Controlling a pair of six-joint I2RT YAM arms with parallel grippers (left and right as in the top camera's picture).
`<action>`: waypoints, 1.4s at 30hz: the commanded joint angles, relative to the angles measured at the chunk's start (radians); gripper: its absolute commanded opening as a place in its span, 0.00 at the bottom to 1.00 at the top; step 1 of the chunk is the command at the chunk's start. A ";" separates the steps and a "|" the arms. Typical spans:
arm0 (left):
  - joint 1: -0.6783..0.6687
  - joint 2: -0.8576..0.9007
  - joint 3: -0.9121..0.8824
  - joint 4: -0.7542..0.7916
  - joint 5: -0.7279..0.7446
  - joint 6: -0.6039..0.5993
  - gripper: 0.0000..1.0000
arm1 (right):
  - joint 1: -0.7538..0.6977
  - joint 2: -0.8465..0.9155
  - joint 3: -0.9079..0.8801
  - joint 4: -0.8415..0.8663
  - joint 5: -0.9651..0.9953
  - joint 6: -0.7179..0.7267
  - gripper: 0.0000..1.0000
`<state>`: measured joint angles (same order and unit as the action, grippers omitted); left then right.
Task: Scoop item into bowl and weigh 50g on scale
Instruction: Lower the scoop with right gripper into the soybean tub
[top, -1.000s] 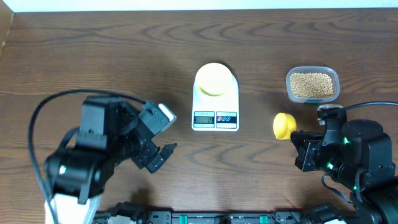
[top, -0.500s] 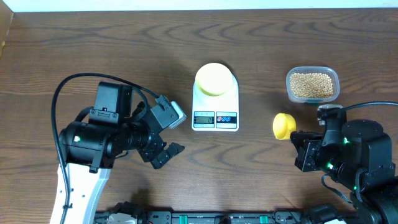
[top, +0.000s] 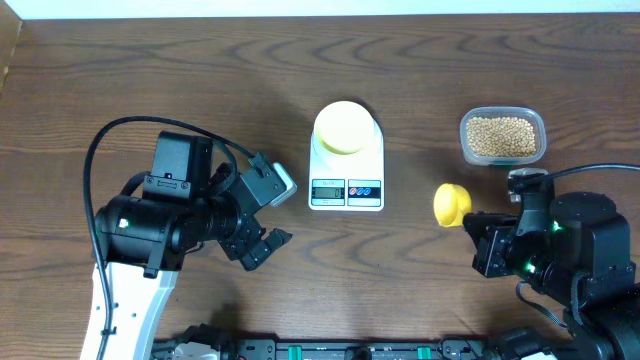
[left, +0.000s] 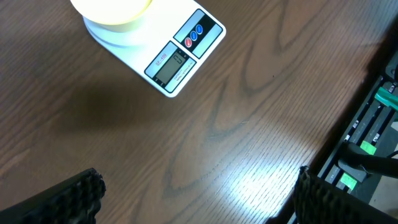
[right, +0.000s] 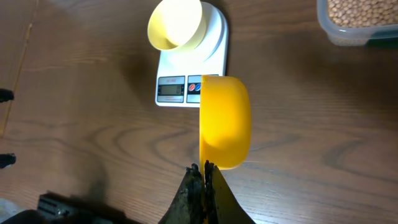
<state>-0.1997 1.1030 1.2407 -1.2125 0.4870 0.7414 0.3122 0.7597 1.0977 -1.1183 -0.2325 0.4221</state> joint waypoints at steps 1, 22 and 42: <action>0.004 -0.006 0.020 -0.006 -0.013 0.018 0.99 | -0.013 -0.001 0.015 0.000 -0.021 0.003 0.01; 0.004 -0.006 0.020 -0.006 -0.013 0.018 0.99 | -0.209 0.358 0.406 -0.303 0.163 -0.315 0.01; 0.004 -0.006 0.020 -0.006 -0.013 0.018 0.99 | -0.283 0.155 0.447 -0.447 0.288 -0.130 0.01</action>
<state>-0.1997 1.1030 1.2411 -1.2156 0.4828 0.7414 0.0364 0.9115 1.5326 -1.5471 -0.0776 0.2577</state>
